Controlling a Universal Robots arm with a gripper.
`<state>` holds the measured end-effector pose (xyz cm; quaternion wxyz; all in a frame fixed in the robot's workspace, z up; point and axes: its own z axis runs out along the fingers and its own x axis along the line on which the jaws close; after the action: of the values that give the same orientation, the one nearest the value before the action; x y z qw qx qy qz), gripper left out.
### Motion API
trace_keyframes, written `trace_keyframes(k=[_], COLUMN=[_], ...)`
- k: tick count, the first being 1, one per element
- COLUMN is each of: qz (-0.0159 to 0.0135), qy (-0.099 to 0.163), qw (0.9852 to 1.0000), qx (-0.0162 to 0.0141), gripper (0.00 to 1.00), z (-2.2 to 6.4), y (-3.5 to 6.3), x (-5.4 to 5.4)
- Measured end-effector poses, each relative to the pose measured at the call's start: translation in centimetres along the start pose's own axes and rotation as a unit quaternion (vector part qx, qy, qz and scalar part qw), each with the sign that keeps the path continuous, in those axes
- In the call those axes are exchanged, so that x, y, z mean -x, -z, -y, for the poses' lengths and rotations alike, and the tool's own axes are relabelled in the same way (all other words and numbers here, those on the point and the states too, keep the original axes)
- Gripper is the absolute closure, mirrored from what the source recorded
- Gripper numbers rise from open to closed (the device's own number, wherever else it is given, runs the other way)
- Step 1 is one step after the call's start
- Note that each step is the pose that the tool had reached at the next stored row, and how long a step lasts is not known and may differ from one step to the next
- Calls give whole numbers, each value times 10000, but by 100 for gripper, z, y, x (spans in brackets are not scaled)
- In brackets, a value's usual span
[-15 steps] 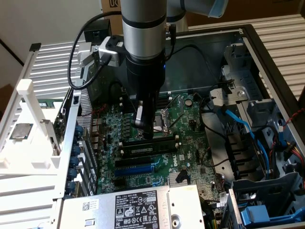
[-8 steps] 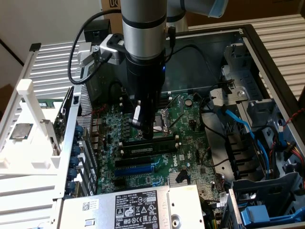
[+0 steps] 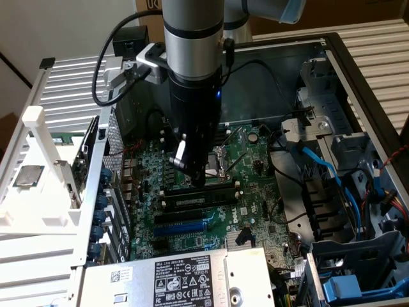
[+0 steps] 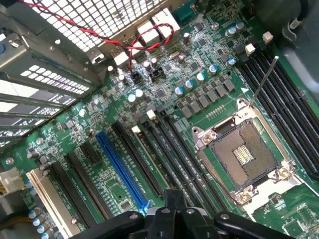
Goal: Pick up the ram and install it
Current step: 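Press down the ram until it locks into place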
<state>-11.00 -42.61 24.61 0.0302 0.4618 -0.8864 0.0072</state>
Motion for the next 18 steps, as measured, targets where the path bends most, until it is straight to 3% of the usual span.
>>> trace_keyframes(k=[6, 12, 18], qz=[-3, 9, 89], qy=[-372, -780, -1123], qw=[9993, 9970, 9936], qx=[16, 10, -74], gripper=[90, 90, 90], z=[0, 0, 0], y=[0, 0, 0], x=[0, 0, 0])
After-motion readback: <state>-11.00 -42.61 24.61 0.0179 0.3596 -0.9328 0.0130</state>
